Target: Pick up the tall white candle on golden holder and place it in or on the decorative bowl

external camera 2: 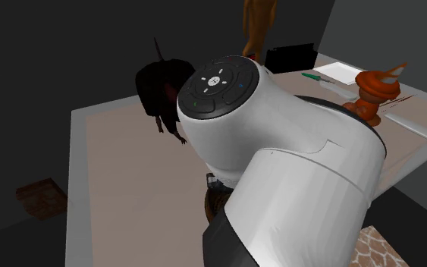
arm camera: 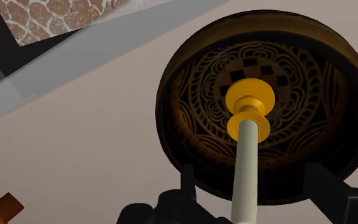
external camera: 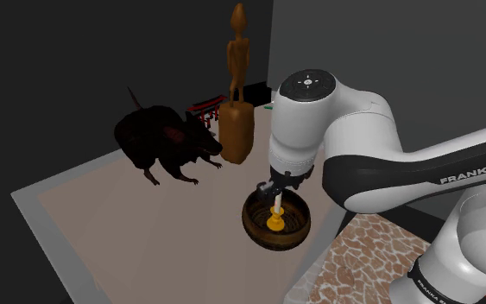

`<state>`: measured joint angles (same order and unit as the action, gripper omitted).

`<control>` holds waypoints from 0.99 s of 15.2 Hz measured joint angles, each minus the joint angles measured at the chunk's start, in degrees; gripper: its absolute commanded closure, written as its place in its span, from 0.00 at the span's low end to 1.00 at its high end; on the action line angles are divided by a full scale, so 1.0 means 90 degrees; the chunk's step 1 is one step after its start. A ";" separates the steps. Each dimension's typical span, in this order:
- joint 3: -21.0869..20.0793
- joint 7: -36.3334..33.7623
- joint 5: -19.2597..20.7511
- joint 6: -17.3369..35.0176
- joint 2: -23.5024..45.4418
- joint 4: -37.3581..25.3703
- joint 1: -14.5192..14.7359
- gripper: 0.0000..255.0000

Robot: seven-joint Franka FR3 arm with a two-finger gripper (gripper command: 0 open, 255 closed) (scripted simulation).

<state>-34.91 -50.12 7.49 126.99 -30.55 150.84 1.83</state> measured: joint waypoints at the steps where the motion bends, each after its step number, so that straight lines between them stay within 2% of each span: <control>1: 0.0000 0.0000 0.0000 0.0000 0.0000 0.0000 0.0000 0.00; 4: 0.0000 0.0000 0.0000 0.0000 0.0000 0.0000 0.0000 0.00; 9: 0.0093 0.0148 -0.0212 -0.0805 -0.0346 -0.0472 0.0223 0.00; 15: 0.0105 0.0165 -0.0245 -0.0916 -0.0400 -0.0518 0.0259 0.00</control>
